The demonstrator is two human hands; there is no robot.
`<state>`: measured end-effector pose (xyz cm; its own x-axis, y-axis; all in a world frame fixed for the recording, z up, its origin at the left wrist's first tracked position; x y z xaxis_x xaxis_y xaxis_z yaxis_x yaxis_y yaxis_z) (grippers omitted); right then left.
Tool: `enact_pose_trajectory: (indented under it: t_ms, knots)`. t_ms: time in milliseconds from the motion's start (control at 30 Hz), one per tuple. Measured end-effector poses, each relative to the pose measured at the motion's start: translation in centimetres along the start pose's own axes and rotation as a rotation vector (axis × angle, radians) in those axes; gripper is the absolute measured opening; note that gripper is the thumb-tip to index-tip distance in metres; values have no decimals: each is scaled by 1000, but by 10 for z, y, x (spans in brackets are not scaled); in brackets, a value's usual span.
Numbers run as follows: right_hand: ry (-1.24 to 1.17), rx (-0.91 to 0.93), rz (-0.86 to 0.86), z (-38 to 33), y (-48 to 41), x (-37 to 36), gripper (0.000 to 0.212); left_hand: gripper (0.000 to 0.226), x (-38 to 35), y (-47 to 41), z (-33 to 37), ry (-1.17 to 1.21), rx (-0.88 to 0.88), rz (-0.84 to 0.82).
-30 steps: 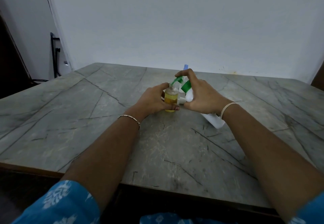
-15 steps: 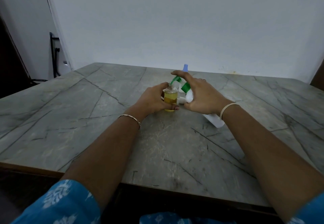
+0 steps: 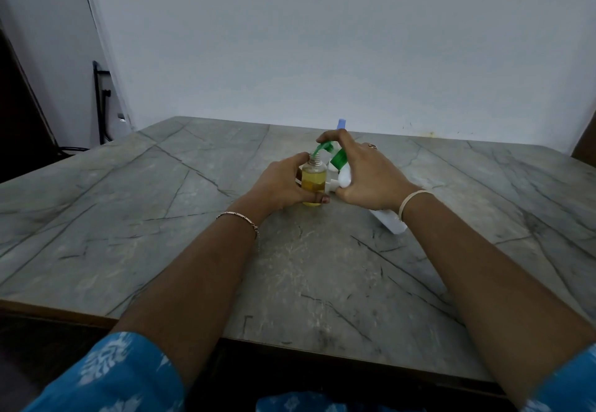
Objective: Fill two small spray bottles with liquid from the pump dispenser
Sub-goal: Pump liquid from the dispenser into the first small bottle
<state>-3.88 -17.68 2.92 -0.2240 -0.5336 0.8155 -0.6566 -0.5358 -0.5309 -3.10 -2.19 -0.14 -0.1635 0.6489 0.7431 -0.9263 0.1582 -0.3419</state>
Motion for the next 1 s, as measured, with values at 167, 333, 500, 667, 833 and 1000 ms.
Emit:
enact_pose_trajectory:
  t_ms: [167, 333, 500, 667, 833, 1000]
  knots:
    - [4, 0, -7, 2, 2, 1, 78, 93, -1, 0, 0, 7, 8, -10]
    - [7, -2, 22, -1, 1, 0, 73, 85, 0, 1, 0, 12, -9, -9]
    - [42, -9, 45, 0, -1, -1, 73, 90, -1, 0, 0, -18, -11, -8]
    - [11, -20, 5, 3, 1, 0, 80, 85, -1, 1, 1, -18, -21, -9]
    - [-6, 7, -31, 2, 3, 1, 99, 73, 0, 5, 8, 5, -45, -21]
    - [16, -21, -18, 4, 1, -2, 80, 71, 1, 4, 6, 5, -37, -17]
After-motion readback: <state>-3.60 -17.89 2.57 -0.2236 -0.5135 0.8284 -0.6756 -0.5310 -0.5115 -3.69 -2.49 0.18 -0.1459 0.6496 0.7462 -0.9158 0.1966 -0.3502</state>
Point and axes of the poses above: each hand's wrist, its own y-axis away from the middle knuckle, its own x-axis out of the back of the hand, z = x × y, the point moved 5 cm from there along -y, towards the middle knuckle, and after that the axes turned 1 degree about -x, right-handed, at the moved point
